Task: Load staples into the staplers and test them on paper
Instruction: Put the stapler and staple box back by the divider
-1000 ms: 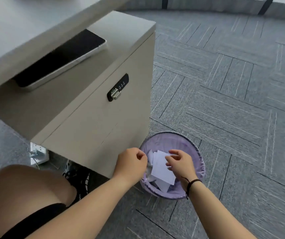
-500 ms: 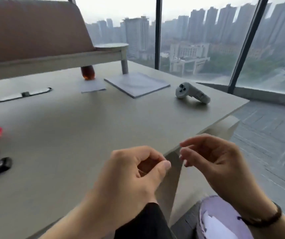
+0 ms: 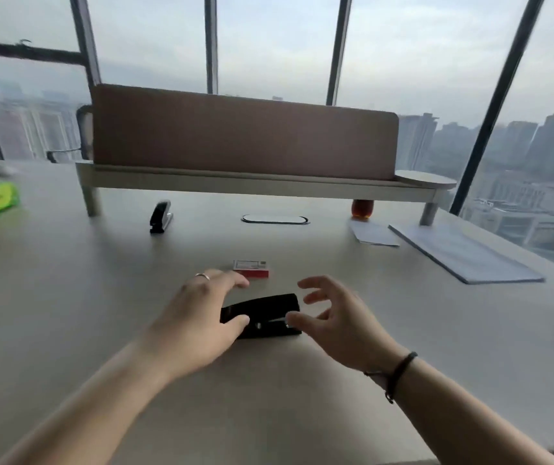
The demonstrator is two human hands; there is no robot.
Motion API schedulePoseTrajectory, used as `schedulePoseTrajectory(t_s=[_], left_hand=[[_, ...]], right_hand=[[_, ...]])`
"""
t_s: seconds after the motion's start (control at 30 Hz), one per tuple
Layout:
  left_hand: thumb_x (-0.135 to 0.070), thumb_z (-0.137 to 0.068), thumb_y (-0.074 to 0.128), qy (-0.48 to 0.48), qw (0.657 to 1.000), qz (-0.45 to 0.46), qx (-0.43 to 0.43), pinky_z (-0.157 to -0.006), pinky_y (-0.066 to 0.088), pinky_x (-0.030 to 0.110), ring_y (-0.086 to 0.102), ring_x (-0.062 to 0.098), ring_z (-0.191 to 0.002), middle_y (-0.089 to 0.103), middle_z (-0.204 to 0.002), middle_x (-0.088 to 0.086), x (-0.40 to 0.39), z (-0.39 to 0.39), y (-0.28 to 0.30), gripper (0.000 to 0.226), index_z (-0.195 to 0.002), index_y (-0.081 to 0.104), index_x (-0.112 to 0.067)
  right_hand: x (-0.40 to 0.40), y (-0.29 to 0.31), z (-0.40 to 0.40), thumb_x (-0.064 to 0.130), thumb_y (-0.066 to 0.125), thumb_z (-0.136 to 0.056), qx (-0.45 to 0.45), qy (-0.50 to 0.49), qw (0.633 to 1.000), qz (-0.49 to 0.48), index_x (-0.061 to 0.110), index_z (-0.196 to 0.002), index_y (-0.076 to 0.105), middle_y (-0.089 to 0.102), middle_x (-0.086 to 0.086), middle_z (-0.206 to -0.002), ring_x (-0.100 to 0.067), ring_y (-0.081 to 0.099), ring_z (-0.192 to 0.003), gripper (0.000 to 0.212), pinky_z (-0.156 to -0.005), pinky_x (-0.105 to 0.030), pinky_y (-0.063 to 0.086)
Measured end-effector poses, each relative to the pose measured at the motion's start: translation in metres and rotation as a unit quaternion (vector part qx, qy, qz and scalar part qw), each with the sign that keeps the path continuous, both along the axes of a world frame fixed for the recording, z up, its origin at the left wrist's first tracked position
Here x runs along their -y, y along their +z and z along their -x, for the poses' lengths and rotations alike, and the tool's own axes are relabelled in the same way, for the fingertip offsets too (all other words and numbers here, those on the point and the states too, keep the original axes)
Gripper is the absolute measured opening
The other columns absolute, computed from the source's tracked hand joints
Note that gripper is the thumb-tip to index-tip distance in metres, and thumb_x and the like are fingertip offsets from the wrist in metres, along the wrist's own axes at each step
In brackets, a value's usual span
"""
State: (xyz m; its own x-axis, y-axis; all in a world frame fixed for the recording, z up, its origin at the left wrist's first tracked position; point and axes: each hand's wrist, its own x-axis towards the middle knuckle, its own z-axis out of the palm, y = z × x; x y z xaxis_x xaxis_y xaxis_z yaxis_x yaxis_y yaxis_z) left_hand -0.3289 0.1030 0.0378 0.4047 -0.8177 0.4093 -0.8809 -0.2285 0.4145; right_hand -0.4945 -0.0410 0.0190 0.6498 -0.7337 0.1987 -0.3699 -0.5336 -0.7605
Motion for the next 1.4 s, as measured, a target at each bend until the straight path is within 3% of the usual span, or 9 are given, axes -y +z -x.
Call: schedulePoseTrajectory(t_s=[0.07, 0.2, 0.4, 0.5, 0.73, 0.9, 1.1, 1.2, 1.4], left_hand=[[-0.031, -0.084, 0.070, -0.004, 0.999, -0.025, -0.028, -0.080, 0.037, 0.016, 0.053, 0.005, -0.092, 0.061, -0.116, -0.013, -0.004, -0.018, -0.011, 0.040, -0.121, 0.058, -0.033], [-0.025, -0.080, 0.064, -0.007, 0.998, -0.032, -0.052, -0.075, 0.054, 0.030, 0.060, 0.004, -0.077, 0.065, -0.089, -0.013, -0.009, -0.034, -0.016, 0.025, -0.103, 0.061, -0.034], [-0.040, -0.073, 0.064, 0.029, 0.996, -0.063, -0.047, -0.065, 0.049, 0.023, 0.058, 0.005, -0.072, 0.062, -0.081, -0.011, -0.026, -0.056, -0.016, 0.027, -0.098, 0.057, -0.038], [-0.039, -0.072, 0.064, 0.104, 0.991, -0.074, -0.037, -0.059, 0.041, 0.023, 0.056, 0.007, -0.069, 0.058, -0.074, -0.006, -0.035, -0.077, -0.013, 0.023, -0.094, 0.055, -0.035], [-0.042, -0.077, 0.059, 0.300, 0.949, -0.097, 0.008, -0.074, 0.053, 0.033, 0.066, 0.029, -0.090, 0.069, -0.101, 0.004, -0.038, -0.184, -0.014, 0.031, -0.104, 0.061, -0.027], [-0.033, -0.083, 0.058, 0.361, 0.931, -0.052, 0.003, -0.073, 0.051, 0.036, 0.064, 0.036, -0.092, 0.068, -0.104, 0.014, -0.005, -0.253, -0.023, 0.030, -0.104, 0.059, -0.012], [-0.031, -0.090, 0.058, 0.370, 0.928, 0.029, -0.015, -0.076, 0.051, 0.040, 0.064, 0.039, -0.093, 0.063, -0.105, 0.019, 0.053, -0.303, -0.038, 0.030, -0.109, 0.060, -0.007], [-0.035, -0.092, 0.057, 0.358, 0.932, 0.049, -0.028, -0.076, 0.051, 0.041, 0.064, 0.040, -0.094, 0.064, -0.103, 0.020, 0.086, -0.319, -0.041, 0.032, -0.106, 0.061, -0.007], [-0.033, -0.092, 0.059, 0.293, 0.951, 0.059, -0.073, -0.089, 0.047, 0.040, 0.056, 0.037, -0.111, 0.061, -0.116, 0.019, 0.111, -0.334, -0.047, 0.041, -0.126, 0.059, -0.011]], right_hand=[[-0.002, -0.006, -0.023, 0.044, 0.075, -0.075, -0.011, 0.003, 1.000, 0.017, 0.035, -0.111, 0.062, 0.064, 0.013, -0.098, -0.011, 0.064, -0.077, 0.040, -0.065, -0.023, 0.049], [-0.002, -0.010, -0.050, 0.042, 0.078, -0.072, -0.005, 0.004, 1.000, 0.016, 0.034, -0.104, 0.067, 0.066, 0.011, -0.089, -0.007, 0.059, -0.069, 0.036, -0.062, -0.020, 0.043], [-0.001, -0.014, -0.079, 0.045, 0.077, -0.066, 0.014, 0.048, 0.999, -0.015, 0.037, -0.109, 0.062, 0.070, 0.009, -0.097, -0.011, 0.067, -0.070, 0.046, -0.063, -0.028, 0.055], [0.000, -0.011, -0.099, 0.045, 0.076, -0.072, 0.017, 0.054, 0.998, 0.001, 0.039, -0.110, 0.061, 0.067, 0.012, -0.102, -0.010, 0.067, -0.071, 0.041, -0.065, -0.025, 0.054], [0.022, -0.002, -0.137, 0.032, 0.075, -0.080, -0.002, 0.033, 0.998, 0.060, 0.032, -0.107, 0.064, 0.068, 0.015, -0.101, 0.005, 0.061, -0.069, 0.030, -0.057, -0.003, 0.037], [0.035, -0.006, -0.156, 0.030, 0.074, -0.080, -0.018, 0.039, 0.992, 0.117, 0.033, -0.102, 0.064, 0.065, 0.016, -0.097, 0.005, 0.055, -0.073, 0.025, -0.062, -0.006, 0.035], [0.043, -0.019, -0.161, 0.033, 0.076, -0.076, -0.028, 0.040, 0.983, 0.174, 0.037, -0.092, 0.066, 0.058, 0.023, -0.081, 0.005, 0.056, -0.067, 0.020, -0.063, -0.004, 0.039], [0.047, -0.022, -0.164, 0.040, 0.074, -0.075, -0.032, 0.035, 0.978, 0.204, 0.040, -0.094, 0.062, 0.057, 0.025, -0.086, 0.004, 0.053, -0.066, 0.022, -0.063, -0.018, 0.045], [0.051, -0.020, -0.165, 0.054, 0.064, -0.078, -0.086, -0.019, 0.966, 0.243, 0.045, -0.099, 0.062, 0.059, 0.027, -0.102, -0.004, 0.061, -0.093, 0.023, -0.067, -0.027, 0.050]])
